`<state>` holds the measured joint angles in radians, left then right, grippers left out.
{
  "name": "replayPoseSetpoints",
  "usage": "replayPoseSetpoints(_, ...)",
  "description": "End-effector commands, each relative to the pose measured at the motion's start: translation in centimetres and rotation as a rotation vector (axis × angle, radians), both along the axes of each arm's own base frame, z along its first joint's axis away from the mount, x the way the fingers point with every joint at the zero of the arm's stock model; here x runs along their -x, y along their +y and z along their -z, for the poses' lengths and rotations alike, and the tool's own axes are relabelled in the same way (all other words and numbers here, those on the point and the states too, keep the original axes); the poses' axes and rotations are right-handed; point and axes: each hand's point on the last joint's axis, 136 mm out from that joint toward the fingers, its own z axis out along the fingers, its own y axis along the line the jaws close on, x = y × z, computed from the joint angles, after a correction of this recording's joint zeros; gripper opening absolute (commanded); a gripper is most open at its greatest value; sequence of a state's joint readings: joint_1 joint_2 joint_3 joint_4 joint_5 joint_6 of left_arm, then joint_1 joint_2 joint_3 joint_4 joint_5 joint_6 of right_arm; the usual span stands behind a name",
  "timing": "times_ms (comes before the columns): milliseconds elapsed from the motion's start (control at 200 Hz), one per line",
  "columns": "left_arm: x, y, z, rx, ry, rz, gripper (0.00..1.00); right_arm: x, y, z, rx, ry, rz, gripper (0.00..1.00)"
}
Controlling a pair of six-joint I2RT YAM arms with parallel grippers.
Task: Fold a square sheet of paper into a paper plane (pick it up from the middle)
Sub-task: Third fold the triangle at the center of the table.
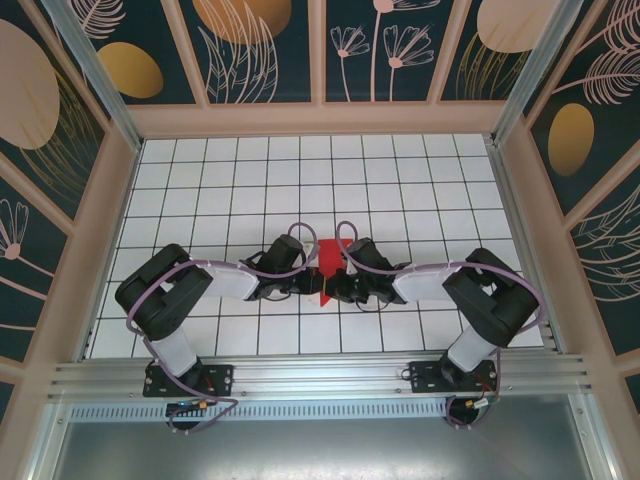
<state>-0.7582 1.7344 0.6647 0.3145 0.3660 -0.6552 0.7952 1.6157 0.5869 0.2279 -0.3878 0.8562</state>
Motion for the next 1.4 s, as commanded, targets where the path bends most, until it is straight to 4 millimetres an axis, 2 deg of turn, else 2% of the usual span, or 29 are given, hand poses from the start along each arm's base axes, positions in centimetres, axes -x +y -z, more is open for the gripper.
replayPoseSetpoints(0,1.9,3.2,3.8,-0.169,0.09,-0.025,0.04,1.3,-0.1,0.3,0.033,0.019,-0.01,0.12)
replayPoseSetpoints(125,1.9,3.3,3.9,-0.172,0.09,-0.023,0.04,1.4,0.6,-1.9,-0.023,-0.017,-0.031,0.13)
replayPoseSetpoints(265,1.9,3.2,3.9,-0.171,0.089,-0.025,0.04,2.0,1.3,-2.6,-0.057,-0.02,-0.046,0.13)
replayPoseSetpoints(455,1.8,3.2,3.8,-0.168,0.087,-0.026,0.04,2.8,1.3,-0.6,-0.047,0.025,-0.044,0.13)
replayPoseSetpoints(605,1.9,3.3,3.8,-0.171,0.088,-0.024,0.04,2.7,0.2,0.8,0.025,0.036,-0.012,0.12)
replayPoseSetpoints(706,1.9,3.4,3.9,-0.174,0.089,-0.024,0.04,2.5,0.3,0.2,0.02,0.023,-0.015,0.12)
replayPoseSetpoints(801,2.0,3.4,3.9,-0.176,0.089,-0.023,0.04,1.5,0.4,-1.9,-0.009,-0.032,-0.008,0.13)
replayPoseSetpoints(886,2.0,3.4,3.8,-0.174,0.083,-0.02,0.04,-0.3,-0.7,-3.7,-0.023,-0.087,0.044,0.13)
replayPoseSetpoints(1011,2.0,3.3,3.6,-0.17,0.078,-0.014,0.04,-3.1,-2.9,-4.4,-0.049,-0.109,0.129,0.13)
replayPoseSetpoints(1166,2.0,3.2,3.5,-0.166,0.076,-0.008,0.04,-4.8,-3.5,-3.7,-0.056,-0.103,0.136,0.13)
replayPoseSetpoints(1396,2.2,3.2,3.7,-0.166,0.081,0.006,0.04,-5.6,-4.5,0.0,0.011,-0.032,0.159,0.11)
